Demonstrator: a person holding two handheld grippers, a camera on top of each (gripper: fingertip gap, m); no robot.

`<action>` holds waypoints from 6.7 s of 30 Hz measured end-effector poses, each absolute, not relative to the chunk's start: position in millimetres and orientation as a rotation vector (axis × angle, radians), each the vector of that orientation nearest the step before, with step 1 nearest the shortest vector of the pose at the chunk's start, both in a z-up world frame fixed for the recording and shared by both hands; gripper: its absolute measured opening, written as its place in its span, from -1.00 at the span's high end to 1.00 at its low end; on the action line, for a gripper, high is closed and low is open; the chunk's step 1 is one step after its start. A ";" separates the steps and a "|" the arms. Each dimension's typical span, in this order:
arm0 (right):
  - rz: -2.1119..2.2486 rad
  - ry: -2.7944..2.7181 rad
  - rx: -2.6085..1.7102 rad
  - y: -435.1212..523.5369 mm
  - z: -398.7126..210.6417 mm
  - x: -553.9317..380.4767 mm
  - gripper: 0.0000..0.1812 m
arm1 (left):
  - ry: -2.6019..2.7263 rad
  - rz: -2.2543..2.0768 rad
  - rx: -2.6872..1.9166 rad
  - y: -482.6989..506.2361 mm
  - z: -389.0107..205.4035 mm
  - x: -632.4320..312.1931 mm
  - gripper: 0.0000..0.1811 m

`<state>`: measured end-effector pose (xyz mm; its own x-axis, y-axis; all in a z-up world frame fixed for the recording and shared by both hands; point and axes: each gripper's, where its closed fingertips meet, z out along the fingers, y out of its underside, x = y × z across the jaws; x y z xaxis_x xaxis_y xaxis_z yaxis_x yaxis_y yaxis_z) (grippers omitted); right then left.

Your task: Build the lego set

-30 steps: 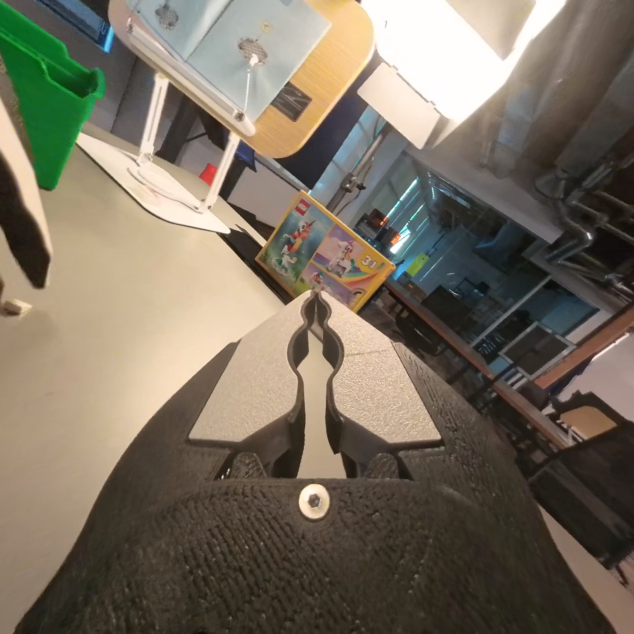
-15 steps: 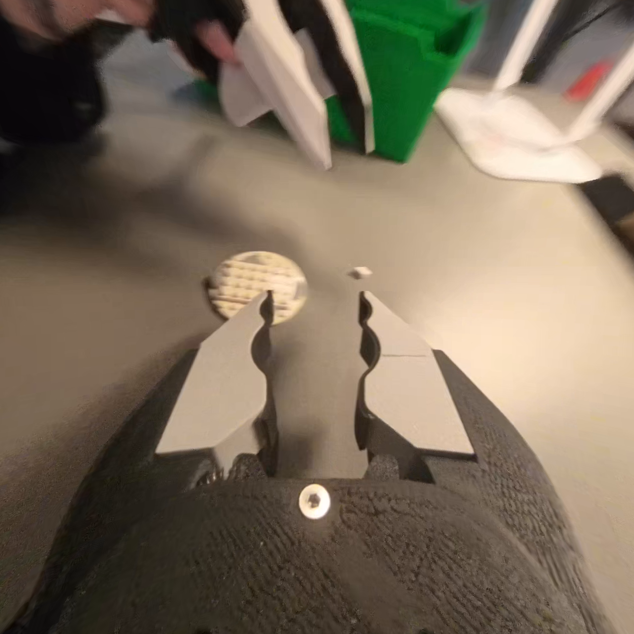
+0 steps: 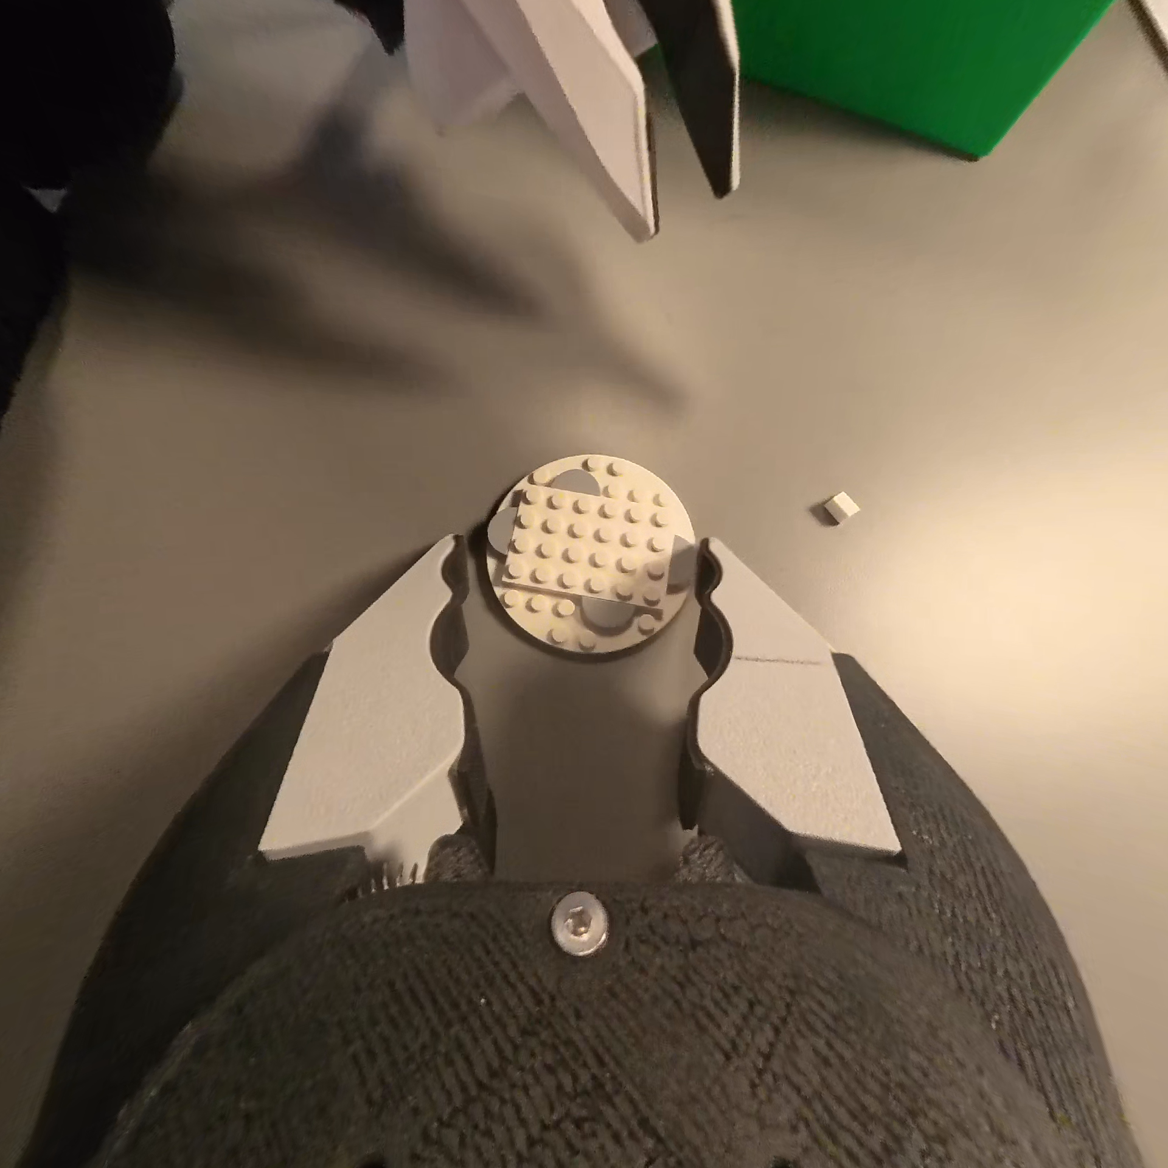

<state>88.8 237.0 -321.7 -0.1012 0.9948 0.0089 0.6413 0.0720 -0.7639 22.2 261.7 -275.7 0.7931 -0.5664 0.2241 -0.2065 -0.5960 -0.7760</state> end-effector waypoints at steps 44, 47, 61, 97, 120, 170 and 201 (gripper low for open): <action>0.510 -1.370 -1.258 265.4 -257.9 72.5 0.29 | 0.304 -1.375 -1.917 262.1 -262.8 95.5 0.92; 0.654 -1.410 -1.267 259.3 -258.7 77.7 0.34 | 0.430 -1.412 -1.985 250.9 -268.3 94.8 0.93; 1.734 -1.121 -1.752 237.0 -254.0 88.4 0.93 | 0.699 -1.477 -2.096 217.9 -277.5 104.7 0.71; 0.615 -1.110 -1.980 329.9 -310.2 83.8 0.75 | -0.713 -1.520 -1.628 267.8 -273.2 46.9 0.93; 0.496 -1.092 -2.027 328.9 -318.0 79.8 0.88 | -0.699 -1.516 -1.652 267.5 -274.9 49.6 0.93; 0.731 -1.626 -1.914 267.0 -271.9 26.5 0.93 | -0.680 -1.510 -1.687 266.6 -277.1 53.3 0.93; 0.189 -1.860 -1.081 275.0 -277.3 85.3 0.06 | -0.667 -1.605 -1.669 264.1 -271.9 57.1 0.93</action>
<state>85.3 275.0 -277.3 -0.1655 0.7435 0.6480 0.5976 0.5983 -0.5338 57.1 264.1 -271.9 0.0926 -0.1111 0.9895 0.7793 -0.6104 -0.1415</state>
